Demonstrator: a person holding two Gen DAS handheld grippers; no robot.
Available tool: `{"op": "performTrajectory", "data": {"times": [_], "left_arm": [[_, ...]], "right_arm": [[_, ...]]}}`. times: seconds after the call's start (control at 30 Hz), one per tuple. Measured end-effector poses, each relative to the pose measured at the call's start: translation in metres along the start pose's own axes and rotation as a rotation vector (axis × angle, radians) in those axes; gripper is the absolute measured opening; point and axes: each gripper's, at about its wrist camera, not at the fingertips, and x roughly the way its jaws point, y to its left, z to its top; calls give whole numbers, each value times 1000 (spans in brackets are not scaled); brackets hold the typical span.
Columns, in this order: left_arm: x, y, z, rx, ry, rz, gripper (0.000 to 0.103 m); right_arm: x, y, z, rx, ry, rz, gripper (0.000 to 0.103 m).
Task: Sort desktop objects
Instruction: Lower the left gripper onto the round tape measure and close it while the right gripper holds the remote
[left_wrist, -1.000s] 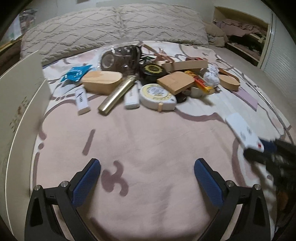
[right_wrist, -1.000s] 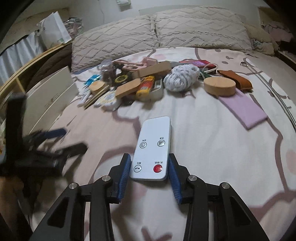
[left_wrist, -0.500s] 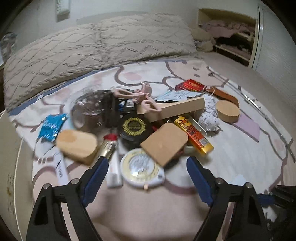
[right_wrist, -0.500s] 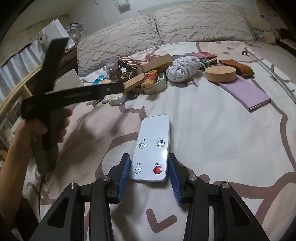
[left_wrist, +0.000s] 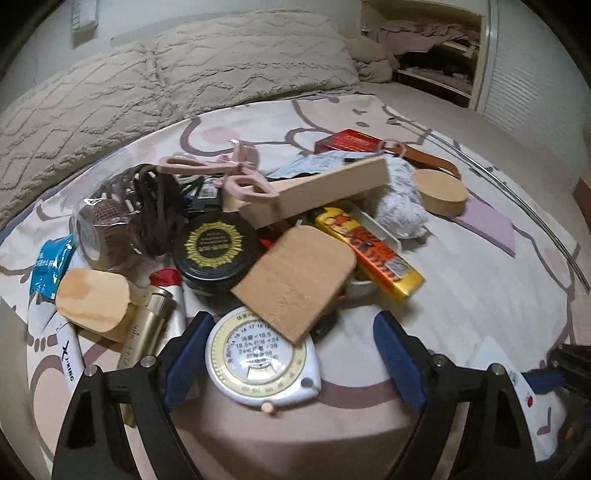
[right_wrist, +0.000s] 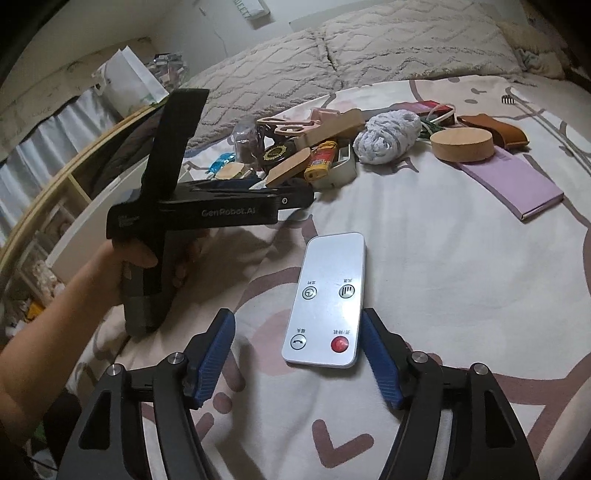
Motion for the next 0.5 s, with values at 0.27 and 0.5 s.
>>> {"op": "performTrajectory", "data": {"times": [0.27,0.5], "left_arm": [[-11,-47,-9,196,-12,-102,87],[-9,-47,-7,193,14,-112,89]], "right_arm": [[2,5,0,-22,11,15,86],[1,3,0,-9,6,28,86]]}}
